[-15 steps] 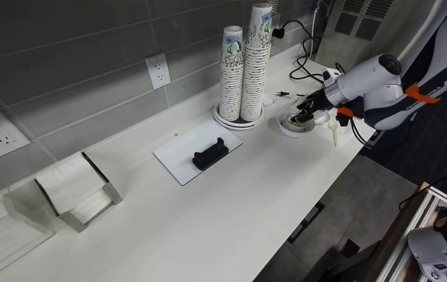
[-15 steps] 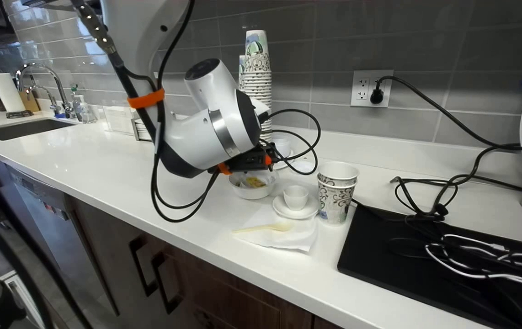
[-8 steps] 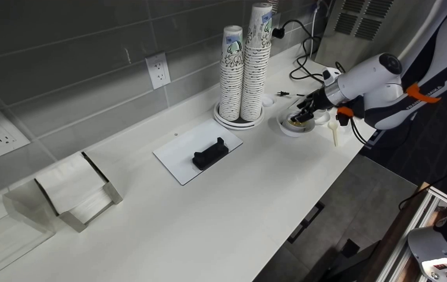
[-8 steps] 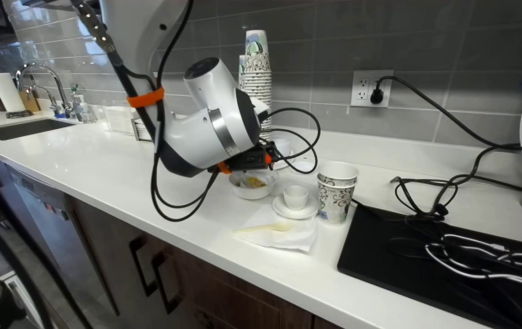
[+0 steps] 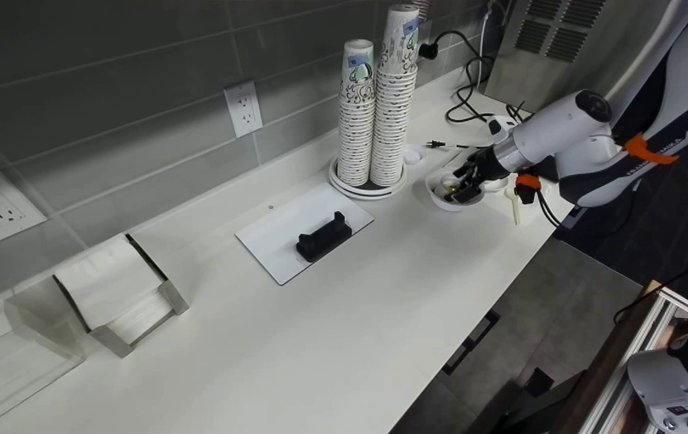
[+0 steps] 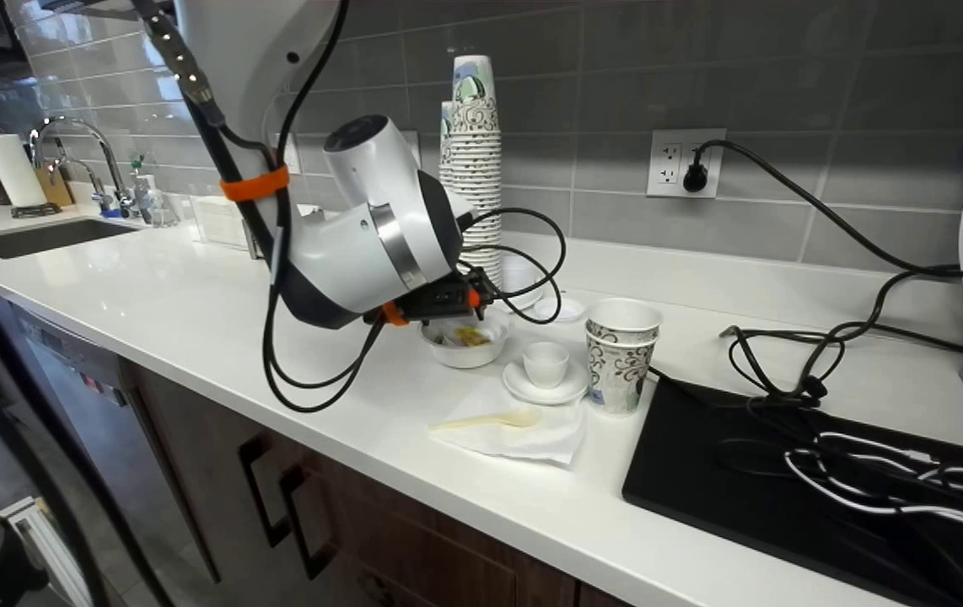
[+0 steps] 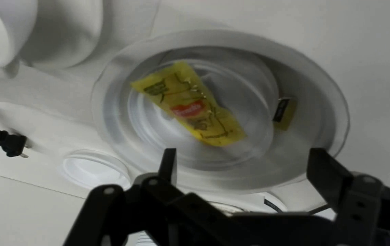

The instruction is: Move the object from the bowl and place it on the counter

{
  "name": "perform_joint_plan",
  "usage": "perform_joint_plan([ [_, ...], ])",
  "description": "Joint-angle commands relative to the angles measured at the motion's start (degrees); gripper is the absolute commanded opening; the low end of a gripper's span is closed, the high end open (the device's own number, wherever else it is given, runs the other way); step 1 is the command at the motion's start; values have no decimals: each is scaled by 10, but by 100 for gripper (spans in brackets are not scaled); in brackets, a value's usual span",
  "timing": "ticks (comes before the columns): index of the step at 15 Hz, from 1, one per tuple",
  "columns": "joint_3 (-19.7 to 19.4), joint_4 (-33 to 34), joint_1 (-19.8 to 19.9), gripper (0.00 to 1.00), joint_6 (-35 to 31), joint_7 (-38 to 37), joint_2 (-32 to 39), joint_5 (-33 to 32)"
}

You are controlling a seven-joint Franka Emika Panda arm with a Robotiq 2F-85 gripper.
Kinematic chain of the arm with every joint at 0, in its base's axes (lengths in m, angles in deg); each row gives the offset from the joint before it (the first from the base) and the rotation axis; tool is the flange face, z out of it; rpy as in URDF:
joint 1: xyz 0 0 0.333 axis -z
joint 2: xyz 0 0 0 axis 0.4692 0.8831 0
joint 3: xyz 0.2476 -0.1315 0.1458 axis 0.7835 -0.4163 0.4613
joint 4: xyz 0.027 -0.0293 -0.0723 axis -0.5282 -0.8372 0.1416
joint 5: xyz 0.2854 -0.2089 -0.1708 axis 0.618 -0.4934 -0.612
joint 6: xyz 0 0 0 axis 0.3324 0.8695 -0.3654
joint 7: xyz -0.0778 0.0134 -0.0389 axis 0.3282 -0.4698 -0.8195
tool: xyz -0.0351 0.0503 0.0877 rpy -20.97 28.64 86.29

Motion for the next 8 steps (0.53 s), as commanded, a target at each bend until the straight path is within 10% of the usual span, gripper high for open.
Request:
perform_joint_plan([
  [1,27,-10,12,73,19,-17,-12,-19],
  [8,54,-13,28,27,22,-14,-4,-17],
])
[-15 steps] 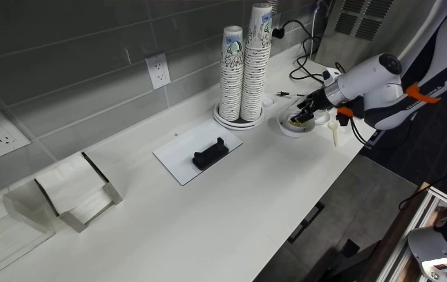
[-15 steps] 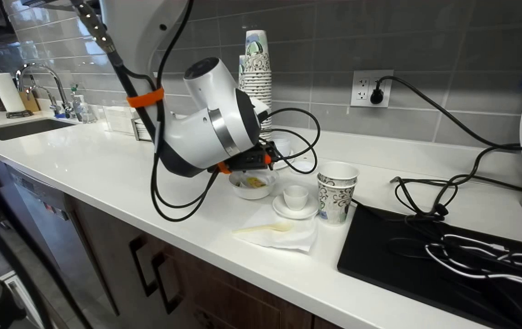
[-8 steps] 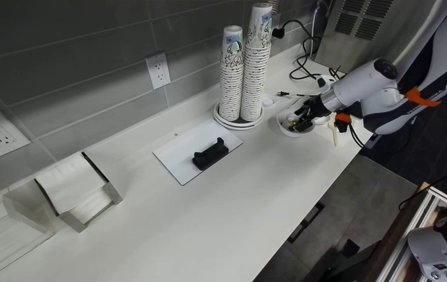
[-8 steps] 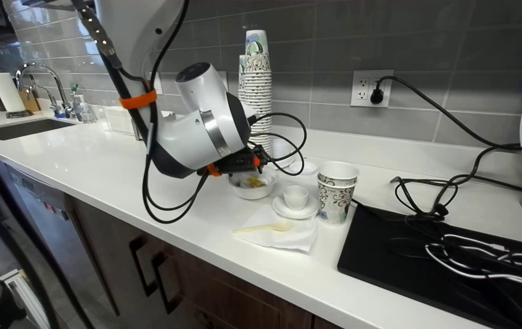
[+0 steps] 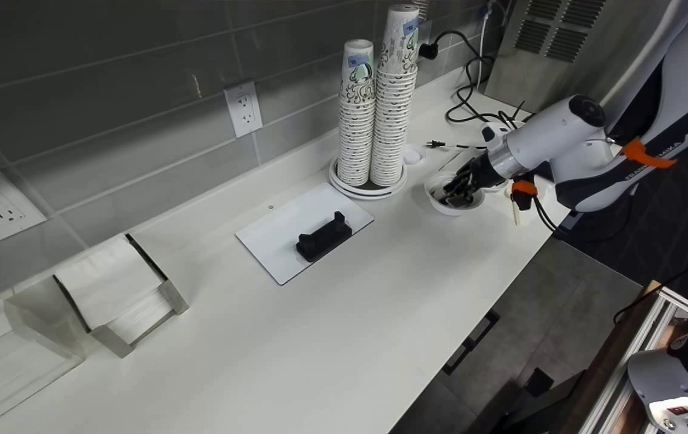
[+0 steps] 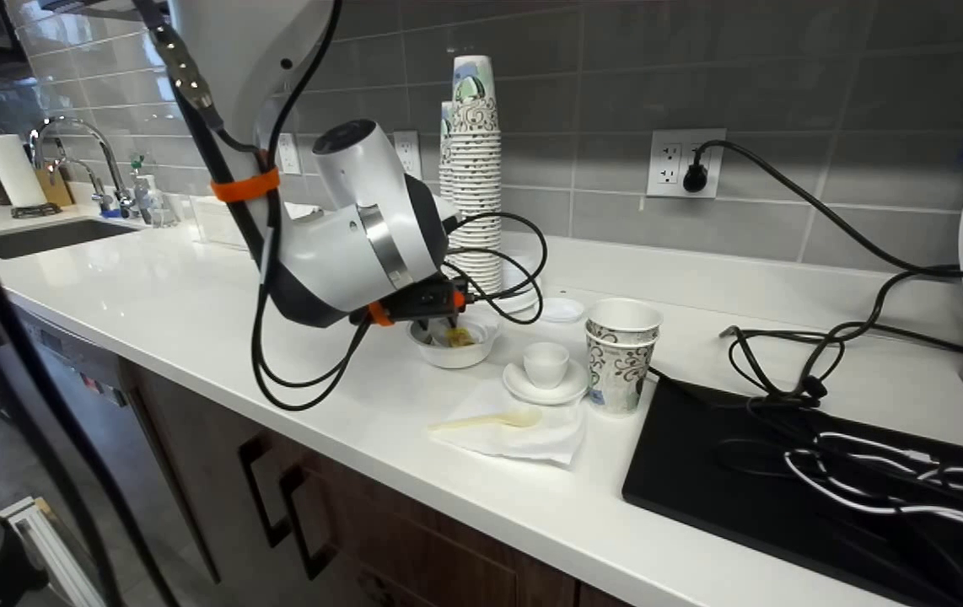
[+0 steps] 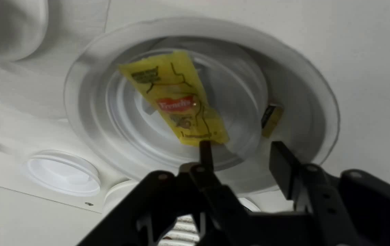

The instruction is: Move the object from the bowl and place it on the counter

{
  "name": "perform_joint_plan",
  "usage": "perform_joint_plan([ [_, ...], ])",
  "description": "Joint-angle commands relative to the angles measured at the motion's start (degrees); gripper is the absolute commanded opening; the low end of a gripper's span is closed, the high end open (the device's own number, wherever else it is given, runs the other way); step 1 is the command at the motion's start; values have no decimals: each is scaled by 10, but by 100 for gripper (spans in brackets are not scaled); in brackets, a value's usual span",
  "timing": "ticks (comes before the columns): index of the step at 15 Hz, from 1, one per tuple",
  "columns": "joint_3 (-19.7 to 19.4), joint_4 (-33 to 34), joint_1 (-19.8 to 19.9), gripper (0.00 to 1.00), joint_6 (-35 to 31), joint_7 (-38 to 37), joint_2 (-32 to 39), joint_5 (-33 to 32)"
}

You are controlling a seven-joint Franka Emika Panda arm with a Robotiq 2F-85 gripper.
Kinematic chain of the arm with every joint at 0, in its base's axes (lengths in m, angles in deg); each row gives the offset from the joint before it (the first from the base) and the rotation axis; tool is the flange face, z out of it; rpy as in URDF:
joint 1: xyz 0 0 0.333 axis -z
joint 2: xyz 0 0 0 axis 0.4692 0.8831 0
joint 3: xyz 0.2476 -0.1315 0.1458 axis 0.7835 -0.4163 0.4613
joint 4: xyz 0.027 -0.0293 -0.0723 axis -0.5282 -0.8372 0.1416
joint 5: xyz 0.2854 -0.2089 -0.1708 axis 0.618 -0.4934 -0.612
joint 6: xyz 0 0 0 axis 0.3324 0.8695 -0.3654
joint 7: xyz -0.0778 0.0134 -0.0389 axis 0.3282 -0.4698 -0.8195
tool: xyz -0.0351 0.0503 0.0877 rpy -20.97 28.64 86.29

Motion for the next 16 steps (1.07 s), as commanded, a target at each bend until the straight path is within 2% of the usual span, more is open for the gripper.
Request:
perform_joint_plan([
  [1,24,-6,23,23,10,-14,-6,-17],
  [6,44,-10,41,3,14,-14,-7,-15],
  [11,67,-17,59,0,21,-13,-15,-14],
  [16,94,-41,69,0,58,-11,-60,-10],
])
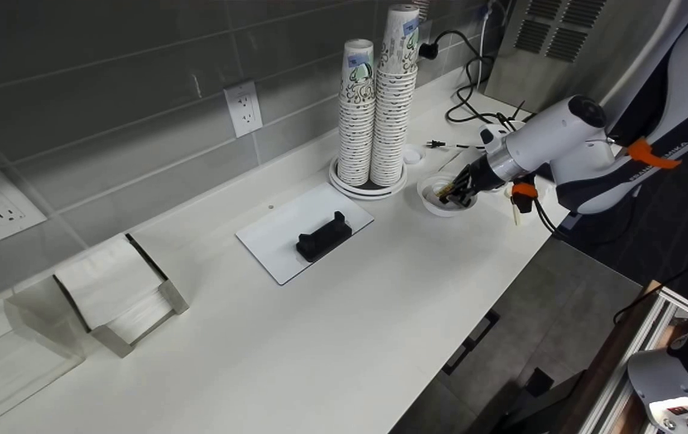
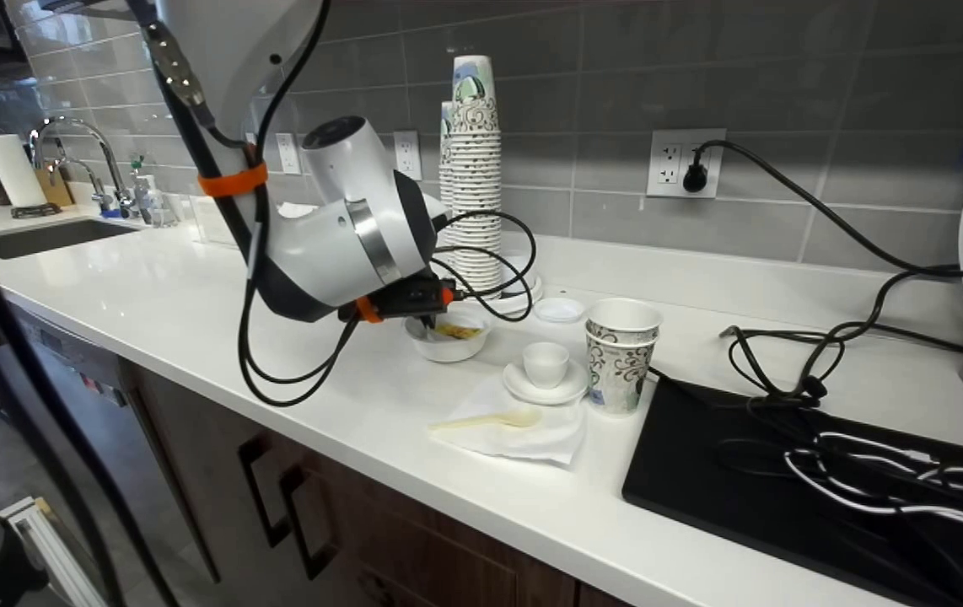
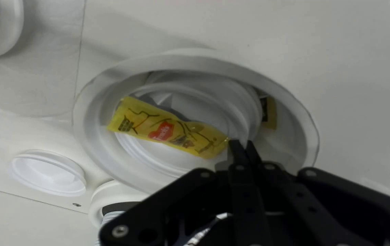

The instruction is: Move the object from the bowl and place it on the counter

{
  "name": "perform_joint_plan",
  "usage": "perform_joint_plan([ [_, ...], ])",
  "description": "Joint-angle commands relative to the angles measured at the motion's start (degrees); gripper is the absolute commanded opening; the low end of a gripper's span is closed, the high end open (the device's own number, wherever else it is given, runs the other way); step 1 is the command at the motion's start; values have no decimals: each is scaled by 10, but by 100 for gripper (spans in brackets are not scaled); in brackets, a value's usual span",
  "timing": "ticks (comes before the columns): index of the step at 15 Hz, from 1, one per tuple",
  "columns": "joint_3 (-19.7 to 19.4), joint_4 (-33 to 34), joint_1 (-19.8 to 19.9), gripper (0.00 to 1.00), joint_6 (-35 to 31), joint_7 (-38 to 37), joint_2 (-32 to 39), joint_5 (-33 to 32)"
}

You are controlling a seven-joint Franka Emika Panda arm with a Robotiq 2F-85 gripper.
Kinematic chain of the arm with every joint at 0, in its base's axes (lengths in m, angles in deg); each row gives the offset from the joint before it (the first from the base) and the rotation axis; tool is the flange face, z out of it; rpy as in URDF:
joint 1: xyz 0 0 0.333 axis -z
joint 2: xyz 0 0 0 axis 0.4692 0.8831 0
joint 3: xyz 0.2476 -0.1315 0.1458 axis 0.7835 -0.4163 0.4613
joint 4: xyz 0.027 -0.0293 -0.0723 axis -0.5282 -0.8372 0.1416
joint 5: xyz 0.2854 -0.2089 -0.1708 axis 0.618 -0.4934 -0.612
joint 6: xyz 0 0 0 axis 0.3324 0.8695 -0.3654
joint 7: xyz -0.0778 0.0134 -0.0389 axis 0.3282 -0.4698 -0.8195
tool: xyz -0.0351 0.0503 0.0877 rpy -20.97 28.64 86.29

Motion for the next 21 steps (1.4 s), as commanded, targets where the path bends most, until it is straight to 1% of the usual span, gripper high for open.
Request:
perform_joint_plan([
  [1,29,-31,16,0,38,-7,-55,-8],
  [5,44,-51,10,0,72,6,-103,2],
  [6,-38,-69,-84,0,64,83,-124,85],
  [7,-44,-72,-99,0,77,102,-139,99],
  [8,-59,-75,-124,0,94,133,-158,121],
  [9,-16,-65,-84,0,117,95,-170,66],
  [10,-18,-66,-100,0,128,111,-180,72],
  [13,7,-66,-120,0,140,154,-195,80],
  [18,30,-66,-155,0,111,243,-166,90],
  [21,33,-61,-162,0,83,281,-142,81],
])
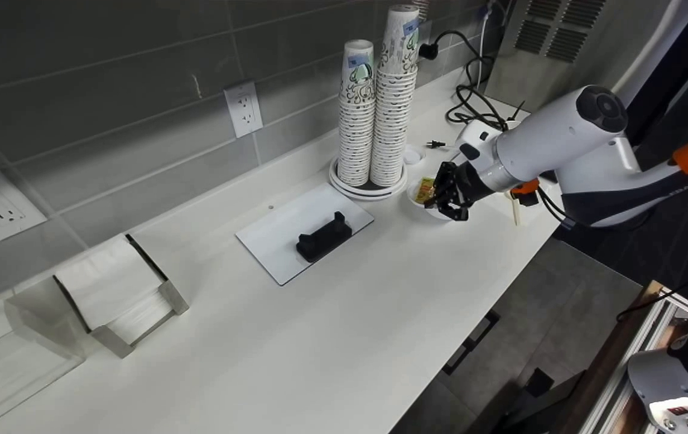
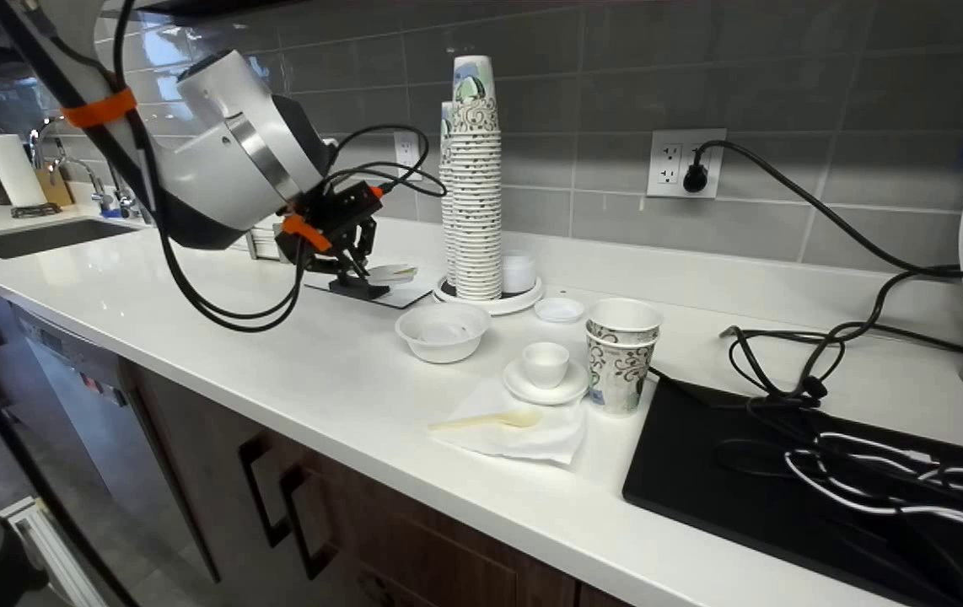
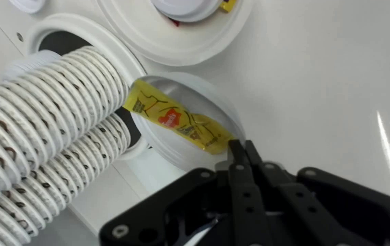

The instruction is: Move the object from the bowl and place it on the counter

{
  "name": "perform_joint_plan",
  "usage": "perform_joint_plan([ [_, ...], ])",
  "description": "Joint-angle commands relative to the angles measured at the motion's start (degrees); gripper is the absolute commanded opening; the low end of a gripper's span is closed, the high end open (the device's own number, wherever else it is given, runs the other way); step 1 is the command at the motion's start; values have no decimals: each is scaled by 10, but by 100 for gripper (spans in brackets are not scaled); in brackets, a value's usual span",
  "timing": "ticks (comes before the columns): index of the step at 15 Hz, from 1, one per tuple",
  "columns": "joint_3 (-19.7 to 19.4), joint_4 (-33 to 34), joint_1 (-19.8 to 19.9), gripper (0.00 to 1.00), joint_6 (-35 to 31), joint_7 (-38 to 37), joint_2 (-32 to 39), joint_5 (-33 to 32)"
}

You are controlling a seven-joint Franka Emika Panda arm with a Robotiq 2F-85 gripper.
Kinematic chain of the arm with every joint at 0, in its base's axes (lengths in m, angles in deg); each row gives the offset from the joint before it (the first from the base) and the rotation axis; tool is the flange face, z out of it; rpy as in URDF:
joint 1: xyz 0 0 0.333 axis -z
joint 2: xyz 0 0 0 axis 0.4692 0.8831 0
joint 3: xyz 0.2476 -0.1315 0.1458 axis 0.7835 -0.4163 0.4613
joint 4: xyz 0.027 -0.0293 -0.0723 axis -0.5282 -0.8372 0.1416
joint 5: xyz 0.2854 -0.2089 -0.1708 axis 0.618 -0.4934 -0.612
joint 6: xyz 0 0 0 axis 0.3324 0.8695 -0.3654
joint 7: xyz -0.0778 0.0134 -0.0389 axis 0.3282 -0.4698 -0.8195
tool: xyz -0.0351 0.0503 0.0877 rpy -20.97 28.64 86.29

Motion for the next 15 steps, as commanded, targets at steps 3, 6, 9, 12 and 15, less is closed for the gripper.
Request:
perform_joint_plan([
  [3,-3,15,4,0,-120,84,62,-21],
  [6,-21,29,0,0,-188,108,120,-36],
  [9,-8,53,23,0,-218,84,190,-81],
  [12,-8,79,37,0,-212,83,227,-111],
  [15,-8,99,42,27,-199,91,238,-126],
])
